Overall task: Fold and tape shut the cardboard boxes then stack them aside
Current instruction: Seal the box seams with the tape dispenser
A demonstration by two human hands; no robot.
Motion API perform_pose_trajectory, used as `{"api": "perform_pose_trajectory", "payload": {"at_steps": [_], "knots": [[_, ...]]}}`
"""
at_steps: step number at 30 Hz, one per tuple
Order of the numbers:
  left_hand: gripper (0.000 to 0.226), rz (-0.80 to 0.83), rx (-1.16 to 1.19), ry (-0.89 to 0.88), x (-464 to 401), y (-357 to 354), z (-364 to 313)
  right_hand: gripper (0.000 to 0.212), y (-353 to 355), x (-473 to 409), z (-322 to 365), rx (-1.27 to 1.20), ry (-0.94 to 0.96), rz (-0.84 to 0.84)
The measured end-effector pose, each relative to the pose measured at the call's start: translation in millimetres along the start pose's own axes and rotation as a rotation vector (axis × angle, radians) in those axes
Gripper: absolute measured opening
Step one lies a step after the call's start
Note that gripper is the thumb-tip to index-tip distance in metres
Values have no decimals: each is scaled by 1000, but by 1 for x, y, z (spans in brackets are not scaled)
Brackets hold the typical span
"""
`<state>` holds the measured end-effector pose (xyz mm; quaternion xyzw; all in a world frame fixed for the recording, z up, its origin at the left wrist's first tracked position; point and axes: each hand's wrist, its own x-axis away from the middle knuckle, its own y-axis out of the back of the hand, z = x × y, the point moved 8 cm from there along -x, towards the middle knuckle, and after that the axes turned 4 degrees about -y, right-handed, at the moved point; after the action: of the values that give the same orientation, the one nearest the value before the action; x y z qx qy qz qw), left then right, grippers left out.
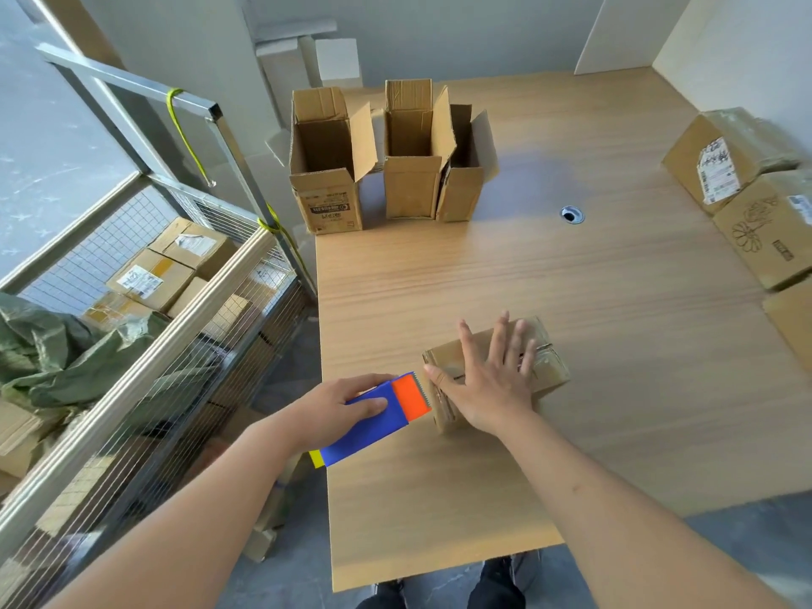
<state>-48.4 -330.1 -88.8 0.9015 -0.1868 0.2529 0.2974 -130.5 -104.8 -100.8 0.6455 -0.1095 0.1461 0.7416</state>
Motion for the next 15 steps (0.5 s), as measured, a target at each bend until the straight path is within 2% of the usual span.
{"api": "perform_pose_trajectory", "payload": {"at_steps": [3,9,15], "knots": [[42,21,24,-23,1,-2,3,100,-2,-1,0,12,-1,8],[40,77,61,-63,3,-3,5,99,0,-3,0,32,12,59],[50,84,-111,-190,5,-10,-9,99,2,-12,-1,87,47,54]]}}
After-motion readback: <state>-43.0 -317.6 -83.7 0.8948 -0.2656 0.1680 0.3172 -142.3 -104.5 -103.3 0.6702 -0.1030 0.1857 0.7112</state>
